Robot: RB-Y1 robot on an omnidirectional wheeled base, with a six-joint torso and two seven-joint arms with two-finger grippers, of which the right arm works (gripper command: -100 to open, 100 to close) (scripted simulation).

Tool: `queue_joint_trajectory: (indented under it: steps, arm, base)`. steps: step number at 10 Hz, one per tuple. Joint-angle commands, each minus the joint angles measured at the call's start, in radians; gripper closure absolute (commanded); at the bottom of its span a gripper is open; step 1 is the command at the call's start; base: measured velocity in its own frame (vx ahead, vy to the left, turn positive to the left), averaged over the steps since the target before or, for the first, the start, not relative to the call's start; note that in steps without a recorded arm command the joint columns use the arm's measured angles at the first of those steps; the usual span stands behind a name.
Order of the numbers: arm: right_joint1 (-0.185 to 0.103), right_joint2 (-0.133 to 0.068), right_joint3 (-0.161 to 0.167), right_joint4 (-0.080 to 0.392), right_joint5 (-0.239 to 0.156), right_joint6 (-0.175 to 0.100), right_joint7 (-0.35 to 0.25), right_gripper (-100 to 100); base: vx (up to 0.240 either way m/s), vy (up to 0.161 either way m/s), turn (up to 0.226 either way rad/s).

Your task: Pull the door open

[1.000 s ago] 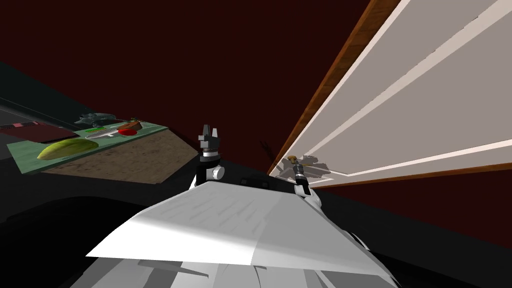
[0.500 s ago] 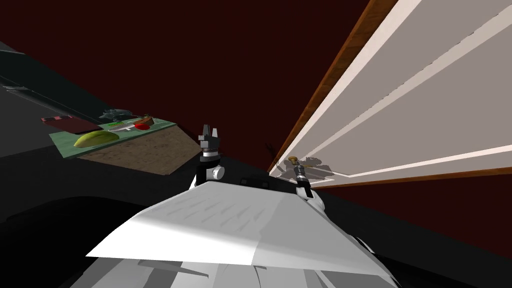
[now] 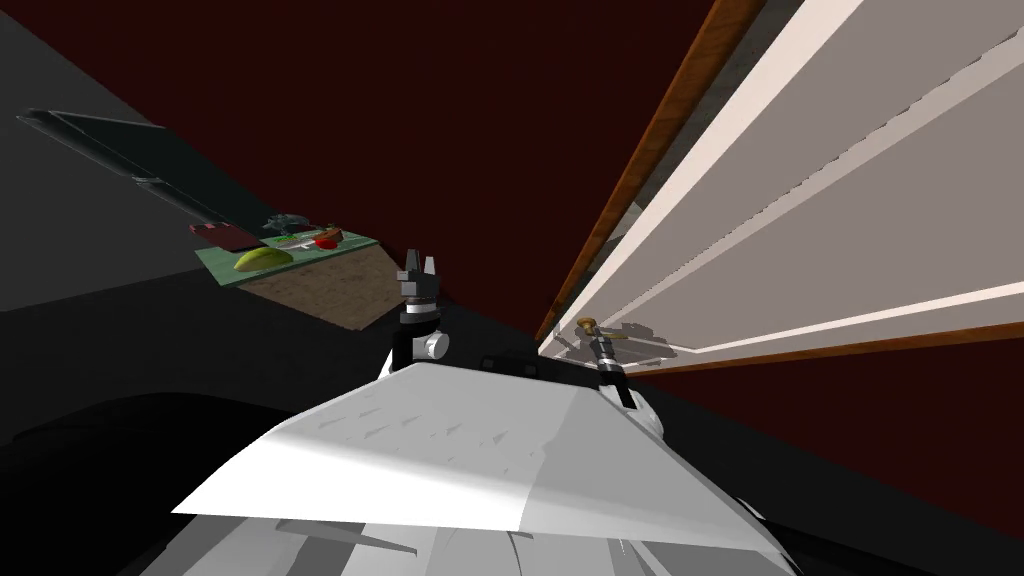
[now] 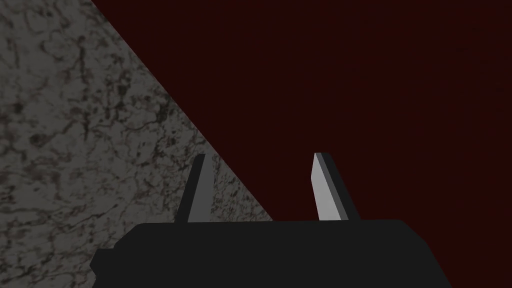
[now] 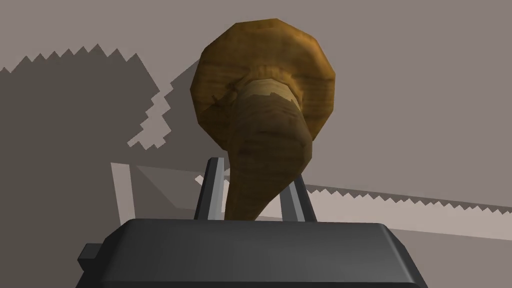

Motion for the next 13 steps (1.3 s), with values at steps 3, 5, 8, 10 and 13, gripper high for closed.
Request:
queue_joint_trajectory:
  steps: [3, 5, 8, 10, 13]
  arm:
    - [0.025, -0.014, 0.01, 0.006, 0.003, -0.038, -0.018, 100]
    - [0.049, -0.033, 0.017, 0.012, 0.004, -0.077, -0.034, 100]
    - [0.085, -0.06, 0.027, 0.021, 0.006, -0.137, -0.058, 100]
    - [0.104, -0.075, 0.032, 0.026, 0.007, -0.169, -0.071, 100]
    - [0.11, -0.079, 0.042, 0.056, 0.01, -0.207, -0.079, 100]
  base:
    - [-0.116, -0.039, 0.11]
    - [-0.193, -0.055, 0.147]
    - [-0.203, -0.076, 0.164]
    - [-0.196, -0.035, 0.119]
    - [-0.153, -0.061, 0.139]
